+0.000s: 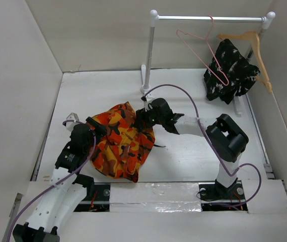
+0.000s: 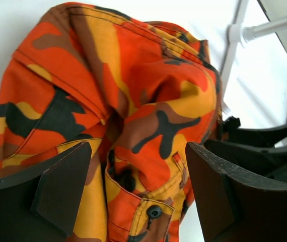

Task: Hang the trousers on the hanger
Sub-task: Flatten out the trousers at the center of the board.

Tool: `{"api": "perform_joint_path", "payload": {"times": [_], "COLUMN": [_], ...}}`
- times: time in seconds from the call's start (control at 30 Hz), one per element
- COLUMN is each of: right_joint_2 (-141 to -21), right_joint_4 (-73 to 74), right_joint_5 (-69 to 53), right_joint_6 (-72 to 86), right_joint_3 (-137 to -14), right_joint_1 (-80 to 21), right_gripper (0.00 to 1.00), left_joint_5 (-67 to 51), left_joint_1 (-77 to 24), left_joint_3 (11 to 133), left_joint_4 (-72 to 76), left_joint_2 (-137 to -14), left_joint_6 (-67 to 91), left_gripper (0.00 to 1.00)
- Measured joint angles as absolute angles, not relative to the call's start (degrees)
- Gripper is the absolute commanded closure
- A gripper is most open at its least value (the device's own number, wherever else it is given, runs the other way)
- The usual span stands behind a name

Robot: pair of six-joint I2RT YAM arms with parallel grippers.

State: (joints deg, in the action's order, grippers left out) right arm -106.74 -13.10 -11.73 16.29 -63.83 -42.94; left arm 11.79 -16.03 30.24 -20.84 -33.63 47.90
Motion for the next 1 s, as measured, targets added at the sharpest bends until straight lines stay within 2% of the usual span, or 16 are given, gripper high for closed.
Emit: {"api": "perform_joint_path", "payload": {"times": [0.03, 0.1, 0.13, 0.17, 0.37, 0.47, 0.57, 0.77, 0.9, 1.0], "right_joint_2": [-106.9, -107.0, -107.0, -106.9, -100.3, -90.7, -80.3, -62.6, -57.9, -57.0], "right_joint_4": [-12.9, -13.0, -13.3, -13.5, -12.4, -9.3, -6.3, 0.4, 5.8, 9.6], "right_joint_5": [-12.3, -13.3, -14.0, -14.7, -16.1, -14.3, -11.0, -3.9, 0.8, 3.4], "right_joint_6": [16.3, 16.3, 16.3, 16.3, 16.6, 15.7, 14.5, 12.4, 11.4, 11.1], "right_joint_3": [-63.8, -63.8, -63.8, -63.8, -61.2, -60.1, -60.1, -59.5, -59.5, -59.5], "right_joint_1": [-42.8, -42.7, -42.5, -42.3, -41.2, -40.9, -40.9, -38.0, -37.1, -35.7], "right_gripper": [0.41, 0.6, 0.88, 0.98, 1.0, 1.0, 1.0, 1.0, 1.0, 1.0], "left_joint_5": [12.4, 13.9, 14.5, 15.2, 17.5, 17.8, 18.0, 17.6, 16.1, 14.2], "left_joint_1": [-16.0, -16.0, -16.0, -16.0, -16.0, -16.0, -16.0, -16.0, -16.0, -16.0], "left_joint_3": [29.8, 29.4, 29.3, 29.1, 27.9, 27.2, 26.9, 26.9, 26.8, 25.8], "left_joint_4": [-20.8, -21.1, -21.0, -21.0, -20.7, -20.6, -20.3, -20.0, -19.4, -18.3], "left_joint_2": [-33.6, -33.5, -33.5, -33.3, -33.5, -34.3, -34.8, -35.1, -35.1, -35.1], "left_joint_6": [48.5, 49.4, 50.0, 50.4, 52.0, 52.2, 52.2, 51.9, 51.7, 51.7], "left_gripper": [0.27, 0.27, 0.27, 0.27, 0.26, 0.24, 0.16, 0.16, 0.16, 0.1]}}
